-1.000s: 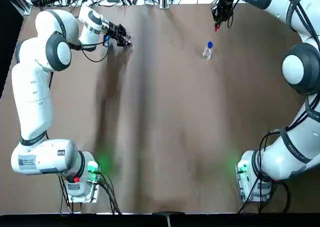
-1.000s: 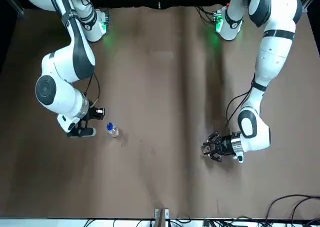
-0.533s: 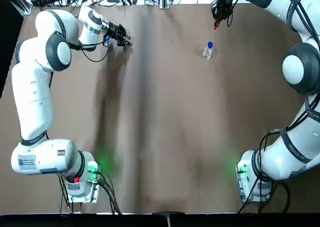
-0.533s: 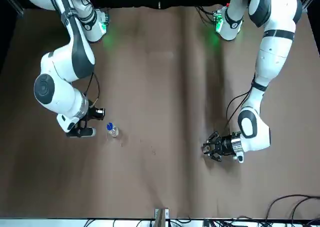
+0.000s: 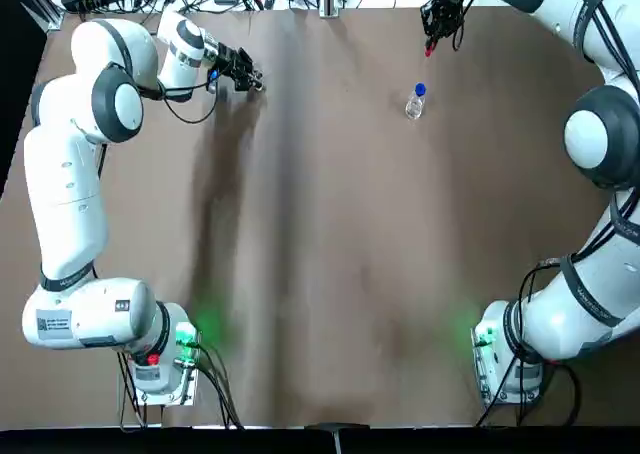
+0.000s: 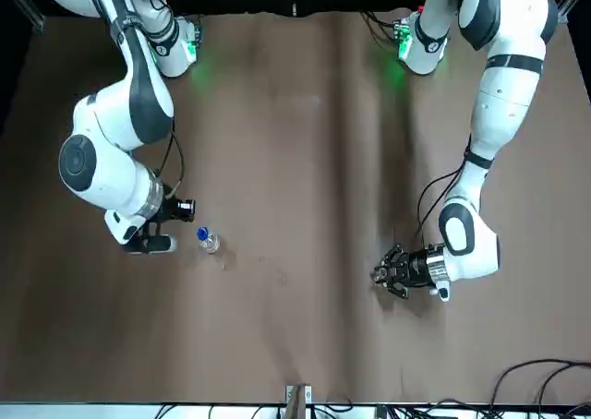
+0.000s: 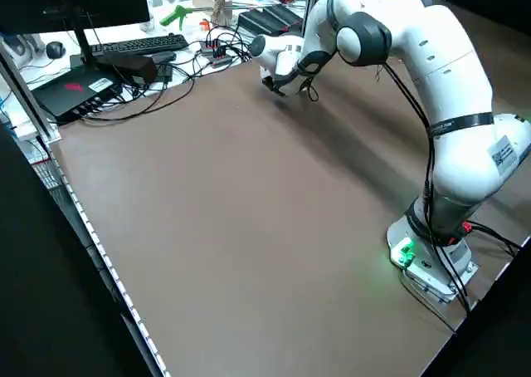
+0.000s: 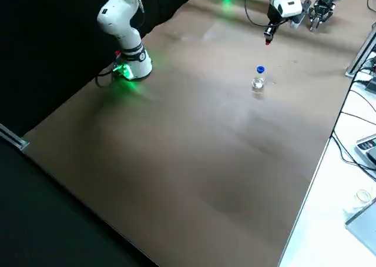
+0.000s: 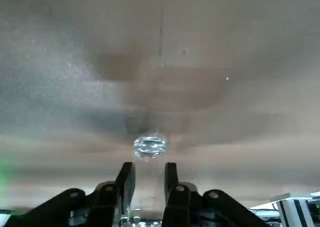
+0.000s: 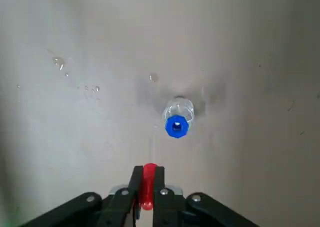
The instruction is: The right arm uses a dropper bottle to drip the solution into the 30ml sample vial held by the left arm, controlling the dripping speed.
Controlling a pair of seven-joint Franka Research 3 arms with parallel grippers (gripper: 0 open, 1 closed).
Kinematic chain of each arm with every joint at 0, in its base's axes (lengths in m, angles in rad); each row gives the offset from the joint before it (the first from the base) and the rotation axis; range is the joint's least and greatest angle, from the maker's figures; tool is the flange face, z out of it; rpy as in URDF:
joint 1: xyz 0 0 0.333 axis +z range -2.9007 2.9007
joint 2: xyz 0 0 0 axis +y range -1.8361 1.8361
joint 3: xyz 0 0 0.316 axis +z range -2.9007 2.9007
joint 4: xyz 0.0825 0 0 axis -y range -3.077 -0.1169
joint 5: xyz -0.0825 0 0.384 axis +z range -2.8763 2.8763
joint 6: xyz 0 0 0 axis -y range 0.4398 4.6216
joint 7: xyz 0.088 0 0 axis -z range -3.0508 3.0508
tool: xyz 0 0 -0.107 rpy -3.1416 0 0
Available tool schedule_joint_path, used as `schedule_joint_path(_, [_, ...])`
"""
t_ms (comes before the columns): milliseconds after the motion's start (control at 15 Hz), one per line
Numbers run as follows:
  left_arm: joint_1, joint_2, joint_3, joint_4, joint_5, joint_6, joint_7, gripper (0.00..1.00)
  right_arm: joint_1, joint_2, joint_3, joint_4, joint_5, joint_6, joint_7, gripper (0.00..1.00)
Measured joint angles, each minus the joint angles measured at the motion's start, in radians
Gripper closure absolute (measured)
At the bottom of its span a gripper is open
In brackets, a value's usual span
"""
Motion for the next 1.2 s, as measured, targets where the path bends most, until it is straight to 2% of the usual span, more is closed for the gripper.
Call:
schedule_joint_path(400, [-0.05,-0.017,0.0,0.025,0.022,0.014,-0.047,0.68,0.0,-0.003,0.0,0.01,0.033,0.0,0.001,0.87])
schedule_joint_path(800, [-0.159,-0.083,0.001,0.03,0.153,0.019,-0.265,0.68,0.001,-0.012,0.004,0.02,0.088,0.0,0.002,0.87])
schedule_joint_path(933, [-0.208,-0.101,0.001,0.03,0.214,0.048,-0.357,0.68,0.001,-0.021,0.006,0.021,0.102,-0.003,0.005,0.87])
schedule_joint_path(1000, [-0.255,-0.117,0.001,0.031,0.276,0.059,-0.465,0.68,0.001,-0.028,0.006,0.021,0.128,-0.006,0.007,0.87])
schedule_joint_path(1200, [-0.325,-0.136,0.001,0.033,0.336,0.101,-0.57,0.68,0.001,-0.029,0.006,0.021,0.176,-0.008,0.008,0.87])
